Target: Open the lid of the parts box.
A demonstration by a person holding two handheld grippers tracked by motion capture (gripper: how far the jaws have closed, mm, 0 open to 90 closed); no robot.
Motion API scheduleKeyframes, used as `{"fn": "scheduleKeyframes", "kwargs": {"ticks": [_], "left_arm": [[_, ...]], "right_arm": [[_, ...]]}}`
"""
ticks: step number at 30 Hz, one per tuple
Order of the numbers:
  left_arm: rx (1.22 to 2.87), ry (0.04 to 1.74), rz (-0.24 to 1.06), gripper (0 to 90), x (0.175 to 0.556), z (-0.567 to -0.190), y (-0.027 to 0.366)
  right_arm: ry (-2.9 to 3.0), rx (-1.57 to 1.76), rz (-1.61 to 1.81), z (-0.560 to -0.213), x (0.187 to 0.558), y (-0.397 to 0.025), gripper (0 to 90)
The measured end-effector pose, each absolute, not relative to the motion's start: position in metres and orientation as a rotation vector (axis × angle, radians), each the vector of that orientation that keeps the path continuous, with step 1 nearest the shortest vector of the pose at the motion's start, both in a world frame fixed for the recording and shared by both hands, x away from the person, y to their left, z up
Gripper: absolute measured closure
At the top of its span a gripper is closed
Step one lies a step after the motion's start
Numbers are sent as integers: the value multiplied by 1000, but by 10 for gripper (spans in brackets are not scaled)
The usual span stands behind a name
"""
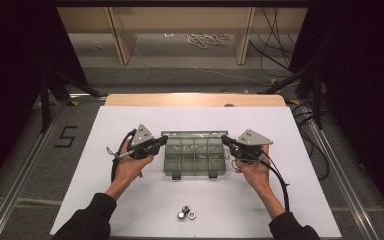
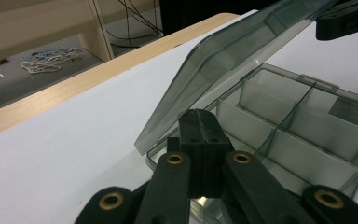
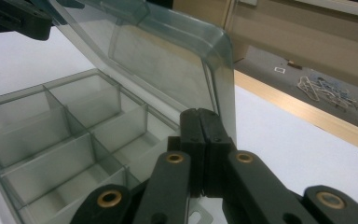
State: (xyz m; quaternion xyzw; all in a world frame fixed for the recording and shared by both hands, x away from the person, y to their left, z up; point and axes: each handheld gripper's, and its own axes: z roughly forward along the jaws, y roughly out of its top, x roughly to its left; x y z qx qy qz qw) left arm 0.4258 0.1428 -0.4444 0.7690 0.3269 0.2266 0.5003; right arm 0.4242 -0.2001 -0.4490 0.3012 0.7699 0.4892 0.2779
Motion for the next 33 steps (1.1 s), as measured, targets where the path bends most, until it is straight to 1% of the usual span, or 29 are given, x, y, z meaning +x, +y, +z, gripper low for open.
{"fn": "scheduleKeyframes", "kwargs": {"ticks": [18, 21, 22, 23, 25, 27, 28, 29, 30, 31, 32, 33], "left_arm": [[1847, 809, 534, 897, 433, -443, 140], [1848, 802, 537, 897, 433, -441, 141], [1848, 802, 537, 897, 433, -441, 141], [1845, 804, 536, 897, 433, -441, 141], [1856, 788, 542, 897, 433, -441, 141], [1858, 790, 539, 897, 432, -440, 141], [1858, 790, 539, 896, 432, -440, 141], [1860, 787, 541, 897, 432, -440, 141], [1860, 787, 541, 897, 432, -440, 141], [1859, 792, 536, 897, 432, -440, 141], [1858, 793, 535, 897, 432, -440, 141], [1858, 791, 540, 897, 432, -440, 141]], "right_arm": [[2051, 798, 1313, -447, 432, -196, 900], [2056, 803, 1322, -447, 431, -195, 860], [2056, 803, 1322, -447, 431, -195, 860], [2067, 804, 1311, -448, 429, -195, 818], [2072, 804, 1306, -448, 428, -194, 806], [2085, 781, 1301, -449, 423, -191, 732], [2085, 781, 1301, -449, 423, -191, 732], [2119, 788, 1274, -450, 418, -191, 668], [2119, 788, 1274, -450, 418, -191, 668], [2122, 782, 1267, -450, 416, -191, 642], [2127, 825, 1258, -451, 413, -193, 559], [2127, 825, 1258, -451, 413, -193, 559]]}}
